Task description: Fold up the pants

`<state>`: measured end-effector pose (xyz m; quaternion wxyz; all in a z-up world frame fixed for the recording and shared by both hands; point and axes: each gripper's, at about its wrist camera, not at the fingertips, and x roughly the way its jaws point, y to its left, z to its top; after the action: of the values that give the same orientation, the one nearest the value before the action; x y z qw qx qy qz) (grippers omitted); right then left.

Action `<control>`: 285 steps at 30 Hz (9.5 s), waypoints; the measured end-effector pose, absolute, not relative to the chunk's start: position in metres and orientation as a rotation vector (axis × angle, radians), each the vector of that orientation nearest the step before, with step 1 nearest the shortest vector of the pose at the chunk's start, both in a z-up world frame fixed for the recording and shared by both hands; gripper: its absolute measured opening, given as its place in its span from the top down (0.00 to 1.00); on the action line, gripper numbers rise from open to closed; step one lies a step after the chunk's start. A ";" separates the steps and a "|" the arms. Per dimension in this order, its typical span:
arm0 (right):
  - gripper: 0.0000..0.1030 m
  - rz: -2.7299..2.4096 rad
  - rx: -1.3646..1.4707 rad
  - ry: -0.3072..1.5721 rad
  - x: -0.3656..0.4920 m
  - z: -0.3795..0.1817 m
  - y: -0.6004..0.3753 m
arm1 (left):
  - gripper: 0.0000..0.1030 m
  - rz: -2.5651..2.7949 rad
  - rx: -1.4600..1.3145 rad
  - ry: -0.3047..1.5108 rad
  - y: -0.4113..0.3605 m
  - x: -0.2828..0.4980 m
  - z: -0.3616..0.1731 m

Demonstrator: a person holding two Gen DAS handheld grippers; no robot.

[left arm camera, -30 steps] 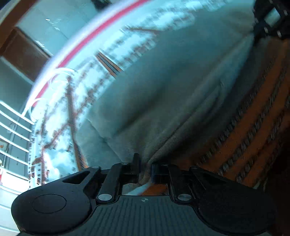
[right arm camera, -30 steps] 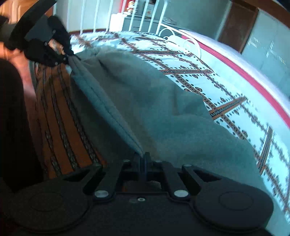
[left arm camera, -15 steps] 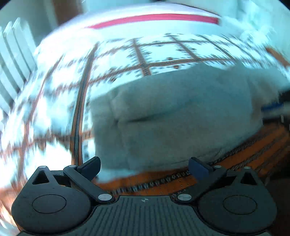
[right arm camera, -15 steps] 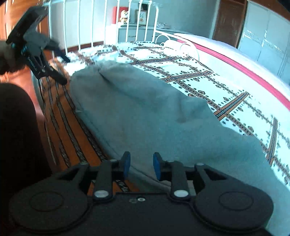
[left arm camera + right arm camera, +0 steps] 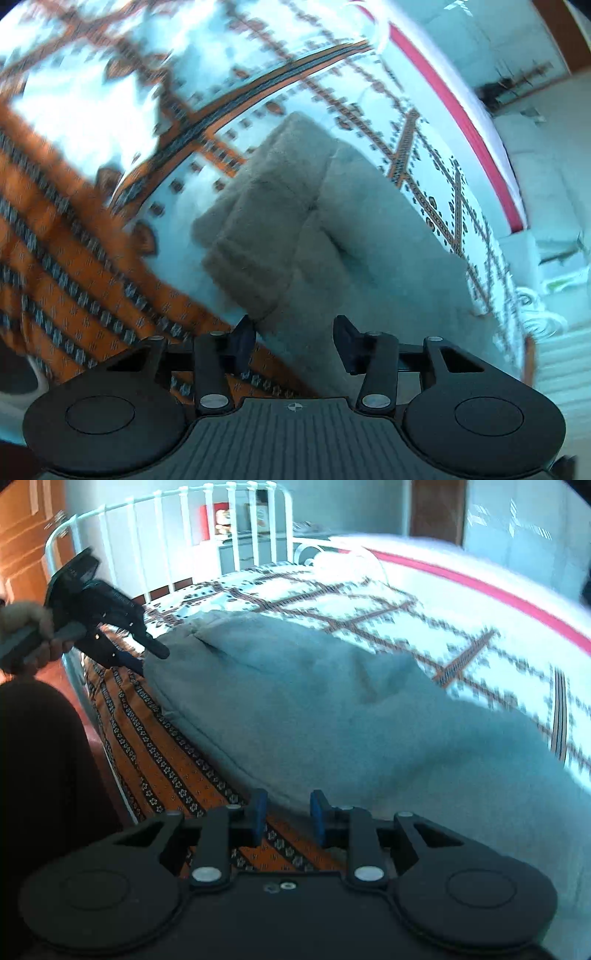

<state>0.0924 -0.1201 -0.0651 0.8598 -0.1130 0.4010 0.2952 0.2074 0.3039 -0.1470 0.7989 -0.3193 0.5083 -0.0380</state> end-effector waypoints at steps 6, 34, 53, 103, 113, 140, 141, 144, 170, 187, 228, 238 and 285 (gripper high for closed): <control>0.83 0.572 -0.135 0.901 0.095 -0.068 -0.137 | 0.66 -0.059 -0.614 0.981 0.292 0.212 -0.123; 0.80 0.537 0.053 0.962 0.105 -0.073 -0.145 | 0.77 -0.011 -0.615 0.888 0.323 0.234 -0.128; 0.67 0.472 0.102 0.929 0.103 -0.069 -0.166 | 0.01 0.021 -0.444 0.939 0.293 0.207 -0.106; 1.00 -0.078 0.637 0.826 0.054 -0.099 -0.306 | 0.00 -0.162 -0.127 1.098 0.048 0.199 -0.138; 0.57 -0.103 0.655 0.711 0.053 -0.076 -0.342 | 0.00 -0.143 -0.090 1.101 0.040 0.198 -0.139; 1.00 -0.284 1.007 0.381 0.086 -0.104 -0.527 | 0.00 -0.103 -0.008 1.091 0.028 0.202 -0.147; 0.96 -0.269 0.994 0.391 0.091 -0.104 -0.528 | 0.00 -0.103 -0.007 1.090 0.028 0.202 -0.146; 0.84 -0.348 1.029 0.443 0.096 -0.118 -0.536 | 0.00 -0.108 -0.010 1.087 0.028 0.202 -0.146; 1.00 -0.121 0.556 0.237 0.110 0.075 -0.474 | 0.00 -0.124 -0.013 1.070 0.031 0.202 -0.145; 0.94 -0.520 0.751 0.641 0.019 -0.110 -0.552 | 0.00 -0.103 0.015 1.059 0.024 0.200 -0.146; 0.99 -0.284 0.565 0.377 0.065 -0.004 -0.554 | 0.00 -0.093 0.013 1.040 0.024 0.199 -0.146; 0.99 -0.465 0.632 0.665 0.048 -0.086 -0.592 | 0.00 -0.096 0.015 1.035 0.025 0.198 -0.146; 0.70 0.671 -0.070 1.035 0.353 -0.101 -0.144 | 0.00 0.070 -0.192 0.970 0.144 0.332 -0.132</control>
<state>0.3528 -0.1437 -0.1008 0.8152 -0.0330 0.4852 0.3147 0.3315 0.1437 -0.1316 0.8796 -0.0923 0.4655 0.0334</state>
